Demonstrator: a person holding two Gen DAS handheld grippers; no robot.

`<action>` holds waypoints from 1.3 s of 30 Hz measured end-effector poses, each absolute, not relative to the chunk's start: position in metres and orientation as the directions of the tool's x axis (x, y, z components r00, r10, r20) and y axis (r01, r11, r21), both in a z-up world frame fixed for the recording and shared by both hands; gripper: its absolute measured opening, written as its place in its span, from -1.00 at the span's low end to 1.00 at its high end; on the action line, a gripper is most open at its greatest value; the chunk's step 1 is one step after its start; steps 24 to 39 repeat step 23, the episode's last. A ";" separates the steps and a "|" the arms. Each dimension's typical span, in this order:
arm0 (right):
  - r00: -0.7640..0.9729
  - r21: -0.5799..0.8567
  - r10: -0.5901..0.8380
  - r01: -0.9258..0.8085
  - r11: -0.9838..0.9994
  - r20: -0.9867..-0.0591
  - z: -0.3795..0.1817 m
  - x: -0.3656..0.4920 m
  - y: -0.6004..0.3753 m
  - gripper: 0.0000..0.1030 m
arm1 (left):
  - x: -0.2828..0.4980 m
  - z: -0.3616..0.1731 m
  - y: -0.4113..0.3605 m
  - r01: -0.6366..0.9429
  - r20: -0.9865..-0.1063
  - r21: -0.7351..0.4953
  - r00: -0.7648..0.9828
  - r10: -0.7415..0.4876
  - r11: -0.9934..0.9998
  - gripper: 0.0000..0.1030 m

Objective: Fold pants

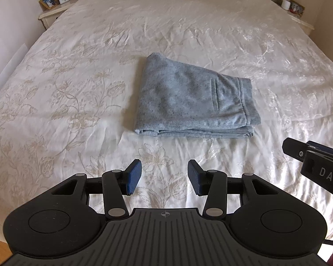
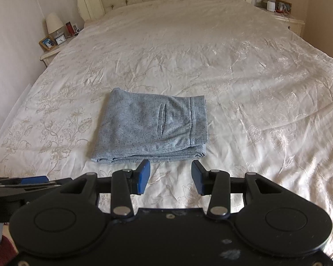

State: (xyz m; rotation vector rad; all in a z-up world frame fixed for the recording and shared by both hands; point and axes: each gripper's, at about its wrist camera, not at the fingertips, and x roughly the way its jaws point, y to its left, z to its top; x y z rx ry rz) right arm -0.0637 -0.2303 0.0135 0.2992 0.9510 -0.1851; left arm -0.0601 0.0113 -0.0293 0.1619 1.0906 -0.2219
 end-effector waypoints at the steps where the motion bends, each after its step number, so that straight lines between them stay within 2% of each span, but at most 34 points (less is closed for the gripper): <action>1: 0.568 0.171 -0.022 0.284 0.944 -0.822 0.013 -0.063 -0.231 -0.15 | -0.060 -0.030 0.011 0.257 -0.892 0.024 0.442 -0.096 0.966 -0.13; 39: 0.535 0.174 0.002 0.271 0.947 -0.845 0.000 -0.042 -0.234 -0.15 | -0.049 -0.036 0.006 0.247 -0.899 0.058 0.434 -0.057 0.967 -0.14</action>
